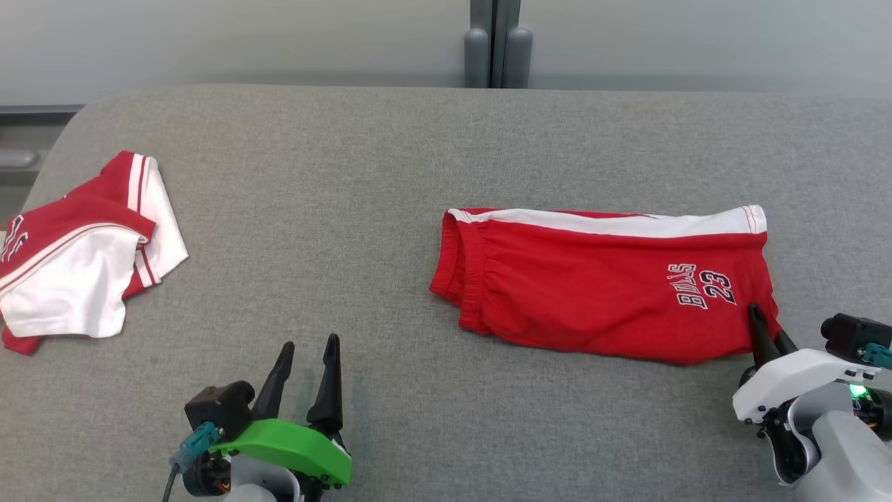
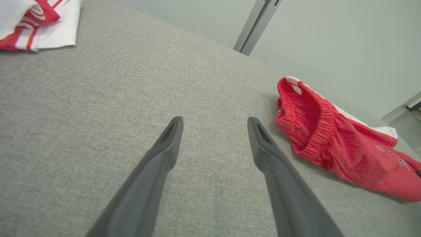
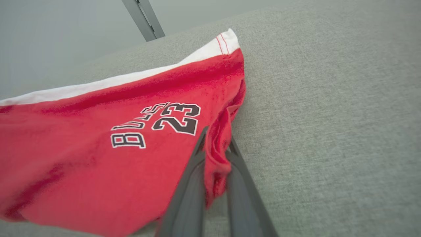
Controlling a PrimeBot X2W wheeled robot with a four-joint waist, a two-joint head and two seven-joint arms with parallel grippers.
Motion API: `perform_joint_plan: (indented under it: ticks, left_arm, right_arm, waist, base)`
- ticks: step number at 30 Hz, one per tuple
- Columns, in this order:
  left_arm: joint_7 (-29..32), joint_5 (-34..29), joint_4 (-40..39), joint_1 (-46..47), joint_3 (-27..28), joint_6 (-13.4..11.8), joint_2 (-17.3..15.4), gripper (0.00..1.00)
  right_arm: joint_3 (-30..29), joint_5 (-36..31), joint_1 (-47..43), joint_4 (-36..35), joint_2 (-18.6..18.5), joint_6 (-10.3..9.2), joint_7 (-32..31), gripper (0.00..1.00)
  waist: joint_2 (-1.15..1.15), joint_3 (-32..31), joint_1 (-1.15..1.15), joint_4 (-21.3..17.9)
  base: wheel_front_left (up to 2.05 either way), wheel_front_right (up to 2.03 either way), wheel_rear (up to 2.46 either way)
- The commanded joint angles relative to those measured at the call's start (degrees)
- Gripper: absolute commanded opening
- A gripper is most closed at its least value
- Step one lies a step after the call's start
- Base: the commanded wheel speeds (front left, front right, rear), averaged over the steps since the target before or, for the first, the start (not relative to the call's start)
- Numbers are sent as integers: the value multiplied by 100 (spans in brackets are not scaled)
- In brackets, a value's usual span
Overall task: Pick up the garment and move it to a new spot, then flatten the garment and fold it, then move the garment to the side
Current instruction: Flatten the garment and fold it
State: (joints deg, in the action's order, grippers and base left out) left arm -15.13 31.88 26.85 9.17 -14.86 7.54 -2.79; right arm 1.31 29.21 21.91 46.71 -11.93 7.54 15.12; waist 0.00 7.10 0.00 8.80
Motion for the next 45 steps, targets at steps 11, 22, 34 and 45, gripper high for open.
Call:
perform_joint_plan:
  ticks: [11,22,34,45]
  left_arm:
    - [-2,45,24,-189,-172,-14,-21,100]
    - [-2,-94,113,-164,-356,-14,-21,100]
    - [-2,-576,94,-159,-83,-194,-22,100]
    - [-2,-1528,-245,-305,259,-510,-19,100]
  right_arm:
    - [660,-241,306,-1039,469,-10,5,0]
    - [2430,111,819,-664,885,-9,5,68]
    - [3079,504,616,-862,878,-9,5,100]
    - [411,-1560,-282,-1342,886,-9,6,100]
  waist:
    - [0,-309,0,291]
    - [0,-386,0,809]
    - [0,-428,0,416]
    - [0,-483,0,-189]
  base:
    - [0,0,0]
    - [0,0,0]
    - [0,0,0]
    - [0,0,0]
